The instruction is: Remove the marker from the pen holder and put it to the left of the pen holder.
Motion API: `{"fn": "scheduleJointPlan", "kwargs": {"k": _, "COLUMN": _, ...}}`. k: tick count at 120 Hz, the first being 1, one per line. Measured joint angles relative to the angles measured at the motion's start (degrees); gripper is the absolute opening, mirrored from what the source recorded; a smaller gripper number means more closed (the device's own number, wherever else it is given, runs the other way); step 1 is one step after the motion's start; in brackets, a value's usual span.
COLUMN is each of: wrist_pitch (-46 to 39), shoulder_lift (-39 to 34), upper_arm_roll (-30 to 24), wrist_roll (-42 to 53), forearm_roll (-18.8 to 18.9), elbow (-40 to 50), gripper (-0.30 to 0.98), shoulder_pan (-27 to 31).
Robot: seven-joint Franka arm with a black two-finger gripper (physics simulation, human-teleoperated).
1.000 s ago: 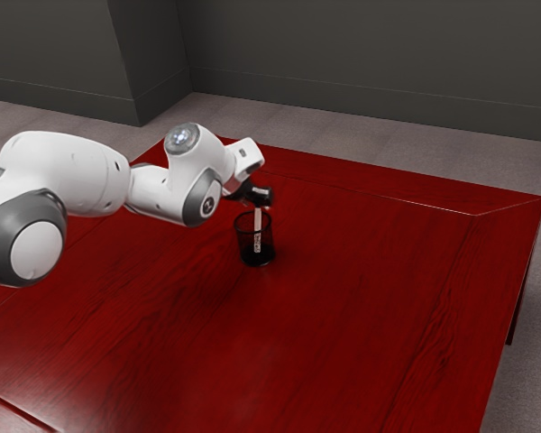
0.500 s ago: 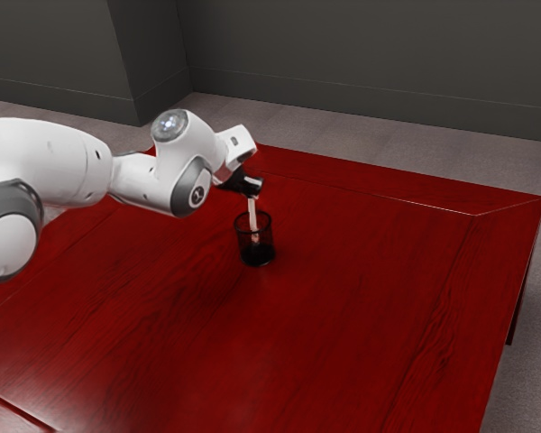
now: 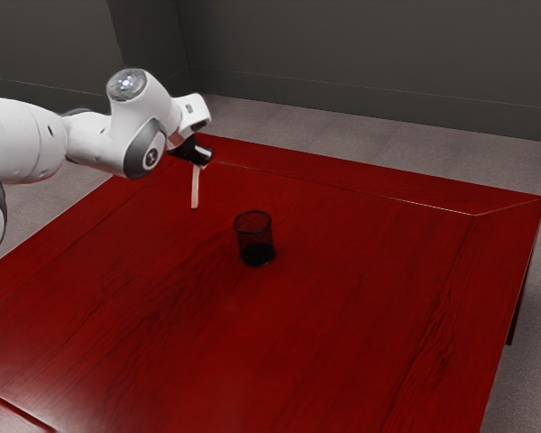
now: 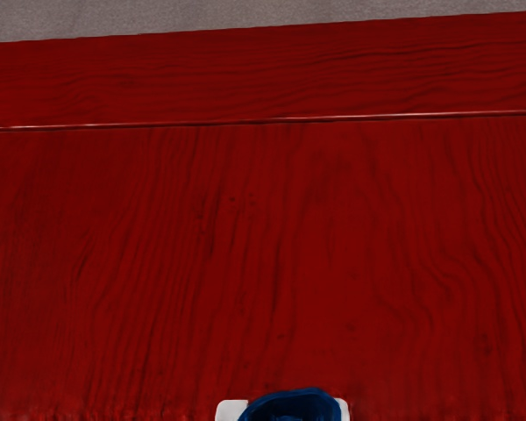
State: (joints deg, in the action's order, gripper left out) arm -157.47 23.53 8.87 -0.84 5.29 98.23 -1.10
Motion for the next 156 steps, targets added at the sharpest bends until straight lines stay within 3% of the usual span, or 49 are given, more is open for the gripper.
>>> {"fn": "scheduleJointPlan", "kwargs": {"k": 21, "wrist_pitch": 2.2, "shoulder_lift": 7.4, "upper_arm_roll": -1.7, "wrist_roll": 2.6, "forearm_roll": 0.5, "elbow": -5.5, "gripper": -0.09, "shoulder_pan": 3.3}}
{"fn": "scheduleJointPlan", "kwargs": {"k": 59, "wrist_pitch": 3.4, "shoulder_lift": 11.3, "upper_arm_roll": -3.1, "wrist_roll": 7.5, "forearm_roll": 0.6, "elbow": -8.3, "gripper": -0.09, "shoulder_pan": 5.2}}
{"fn": "scheduleJointPlan", "kwargs": {"k": 90, "wrist_pitch": 4.0, "shoulder_lift": 8.9, "upper_arm_roll": -3.2, "wrist_roll": 11.7, "forearm_roll": -2.8, "elbow": -7.6, "gripper": 0.42, "shoulder_pan": 4.7}}
{"fn": "scheduleJointPlan", "kwargs": {"k": 102, "wrist_pitch": 4.6, "shoulder_lift": -4.6, "upper_arm_roll": -2.7, "wrist_roll": 13.2, "forearm_roll": -2.8, "elbow": 1.1, "gripper": 0.52, "shoulder_pan": 2.6}}
{"fn": "scheduleJointPlan", "kwargs": {"k": 111, "wrist_pitch": 15.4, "shoulder_lift": -16.8, "upper_arm_roll": -2.1, "wrist_roll": 14.1, "forearm_roll": -3.1, "elbow": -0.6, "gripper": 0.57, "shoulder_pan": 0.4}}
{"fn": "scheduleJointPlan", "kwargs": {"k": 122, "wrist_pitch": 32.2, "shoulder_lift": -23.4, "upper_arm_roll": -0.5, "wrist_roll": 15.1, "forearm_roll": -3.0, "elbow": -6.4, "gripper": 0.61, "shoulder_pan": -1.1}}
{"fn": "scheduleJointPlan", "kwargs": {"k": 140, "wrist_pitch": 49.5, "shoulder_lift": -27.0, "upper_arm_roll": 1.0, "wrist_roll": 16.4, "forearm_roll": -0.3, "elbow": -7.1, "gripper": 0.65, "shoulder_pan": -0.6}}
{"fn": "scheduleJointPlan", "kwargs": {"k": 149, "wrist_pitch": 54.5, "shoulder_lift": -28.6, "upper_arm_roll": -2.7, "wrist_roll": 16.9, "forearm_roll": 0.3, "elbow": -6.5, "gripper": 0.66, "shoulder_pan": 3.1}}
{"fn": "scheduleJointPlan", "kwargs": {"k": 156, "wrist_pitch": 57.5, "shoulder_lift": -29.5, "upper_arm_roll": -4.9, "wrist_roll": 16.7, "forearm_roll": 0.6, "elbow": -6.2, "gripper": 0.67, "shoulder_pan": 2.1}}
